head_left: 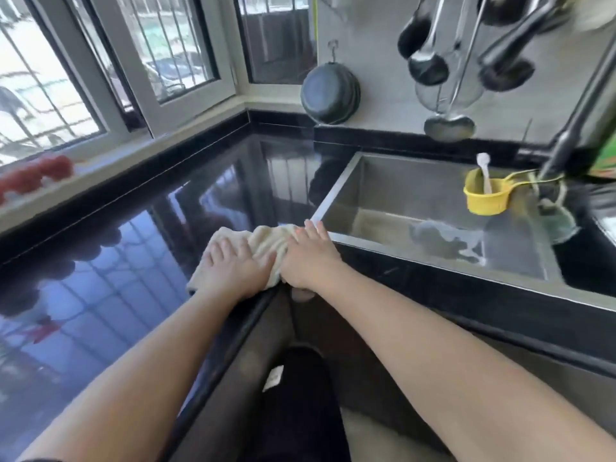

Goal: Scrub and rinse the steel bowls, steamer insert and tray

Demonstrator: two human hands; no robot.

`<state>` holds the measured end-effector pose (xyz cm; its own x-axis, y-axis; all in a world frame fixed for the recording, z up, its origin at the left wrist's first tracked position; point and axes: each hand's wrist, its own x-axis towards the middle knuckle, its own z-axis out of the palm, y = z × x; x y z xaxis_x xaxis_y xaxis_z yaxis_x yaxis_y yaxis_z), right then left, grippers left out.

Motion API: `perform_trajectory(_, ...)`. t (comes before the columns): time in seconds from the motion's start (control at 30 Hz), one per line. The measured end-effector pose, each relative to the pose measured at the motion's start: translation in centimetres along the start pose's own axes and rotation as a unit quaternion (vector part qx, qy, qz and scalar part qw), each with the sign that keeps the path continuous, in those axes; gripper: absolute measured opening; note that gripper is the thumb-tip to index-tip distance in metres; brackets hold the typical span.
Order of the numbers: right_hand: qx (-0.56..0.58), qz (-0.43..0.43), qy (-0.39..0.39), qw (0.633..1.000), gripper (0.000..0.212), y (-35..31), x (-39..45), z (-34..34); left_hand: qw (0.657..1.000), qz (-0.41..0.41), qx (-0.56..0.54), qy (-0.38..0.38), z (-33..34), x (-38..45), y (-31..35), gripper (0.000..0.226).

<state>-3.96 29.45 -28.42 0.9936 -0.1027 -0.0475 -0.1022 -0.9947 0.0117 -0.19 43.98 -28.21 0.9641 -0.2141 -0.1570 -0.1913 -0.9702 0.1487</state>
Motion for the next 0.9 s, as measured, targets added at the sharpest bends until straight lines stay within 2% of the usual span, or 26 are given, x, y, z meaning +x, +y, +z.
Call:
perform_trajectory(0.17, -0.014, 0.071, -0.039, 0.997, 0.095, 10.0, -7.8, -0.7, 0.994, 0.113, 0.002, -0.011, 2.2, -1.3, 11.6, 0.098)
perform_trajectory(0.27, -0.017, 0.161, -0.072, 0.984, 0.084, 16.8, -15.5, -0.8, 0.981, 0.189, 0.006, -0.031, 4.5, -6.9, 19.1, 0.097)
perform_trajectory(0.37, -0.089, 0.266, -0.1, 0.955, 0.071, 22.4, -22.2, -0.5, 0.961, 0.263, -0.013, -0.083, 6.7, -12.6, 26.5, 0.093)
perform_trajectory(0.47, -0.129, 0.35, -0.097, 0.923, 0.066, 25.3, -27.2, 0.2, 0.933, 0.346, 0.029, -0.091, 8.1, -16.1, 30.1, 0.084)
perform_trajectory(0.57, -0.066, 0.334, -0.082, 0.937, 0.074, 26.2, -28.6, 1.0, 0.929, 0.359, 0.06, -0.066, 8.5, -16.0, 29.5, 0.083)
perform_trajectory(0.63, 0.015, 0.321, -0.082, 0.943, 0.066, 26.0, -27.8, 1.1, 0.934, 0.349, 0.058, -0.055, 8.0, -14.3, 27.8, 0.085)
perform_trajectory(0.7, 0.069, 0.302, -0.09, 0.946, 0.066, 24.9, -26.0, 1.1, 0.937, 0.339, 0.056, -0.056, 7.1, -11.7, 25.1, 0.086)
perform_trajectory(0.83, 0.114, 0.21, -0.078, 0.968, 0.098, 21.2, -20.8, 1.1, 0.944, 0.319, 0.06, -0.065, 5.0, -5.8, 18.3, 0.086)
perform_trajectory(0.9, 0.095, 0.168, -0.068, 0.979, 0.1, 19.6, -18.3, 1.1, 0.953, 0.292, 0.06, -0.06, 4.4, -3.7, 15.5, 0.087)
